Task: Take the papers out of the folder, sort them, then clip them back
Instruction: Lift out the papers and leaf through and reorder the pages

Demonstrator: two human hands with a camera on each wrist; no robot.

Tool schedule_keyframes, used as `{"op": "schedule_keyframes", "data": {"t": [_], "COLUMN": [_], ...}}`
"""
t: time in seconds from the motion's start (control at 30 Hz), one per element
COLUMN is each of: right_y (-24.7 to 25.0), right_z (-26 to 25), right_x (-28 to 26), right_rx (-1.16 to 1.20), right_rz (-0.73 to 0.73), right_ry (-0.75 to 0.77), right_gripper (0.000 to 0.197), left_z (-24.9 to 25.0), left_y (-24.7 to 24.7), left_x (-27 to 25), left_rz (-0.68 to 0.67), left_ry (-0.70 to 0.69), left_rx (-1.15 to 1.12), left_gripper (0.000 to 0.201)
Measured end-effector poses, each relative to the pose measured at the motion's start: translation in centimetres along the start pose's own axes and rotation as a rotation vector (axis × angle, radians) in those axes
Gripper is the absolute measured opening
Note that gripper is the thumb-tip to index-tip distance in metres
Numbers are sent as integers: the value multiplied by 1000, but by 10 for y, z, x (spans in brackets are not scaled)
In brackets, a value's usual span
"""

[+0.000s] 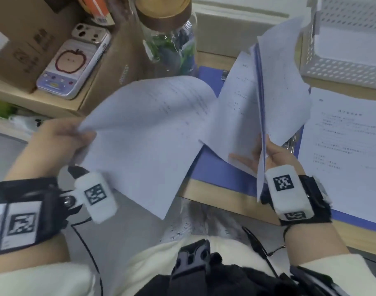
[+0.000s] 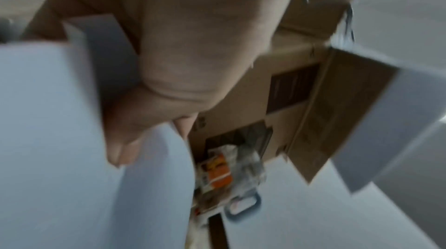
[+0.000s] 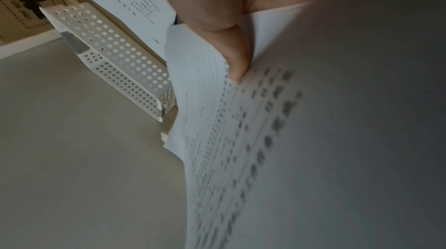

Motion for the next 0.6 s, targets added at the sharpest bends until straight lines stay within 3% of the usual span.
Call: {"op": "schedule_keyframes", "data": {"t": [0.13,0.23,0.3,0.43,0.6], "right_y": [-11,-17,-17,-26,-7], "right_z": [-20,-41,-52,-71,-87], "right_x": [-16,-23,-28,-45,-75], "right_rx": [36,40,44,-28,-81], "right_rz": [35,11,4,0,71], "right_ry": [85,202,318,606,758], "right_gripper": [65,38,58,47,61], "left_z": [27,61,85,133,176], "left_y": [9,-2,-11,-57,-124], "left_x": [-3,-7,-10,-16,-22], "left_rz": [-22,-47,-82,-248,-421], "left_ry": [-112,-204,-283,-431,-478], "left_rx": [-254,-421,-490,-498,-498], "left_gripper": [27,23,27,27,43]}}
Point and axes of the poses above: each hand's wrist, its own x-axis towards the middle knuckle, its own y-axis out of the back of the hand, z = x × y, the point moved 7 cm from there along x, towards the middle knuckle, and after that the axes turned 5 degrees about x, right-handed, at the moved point
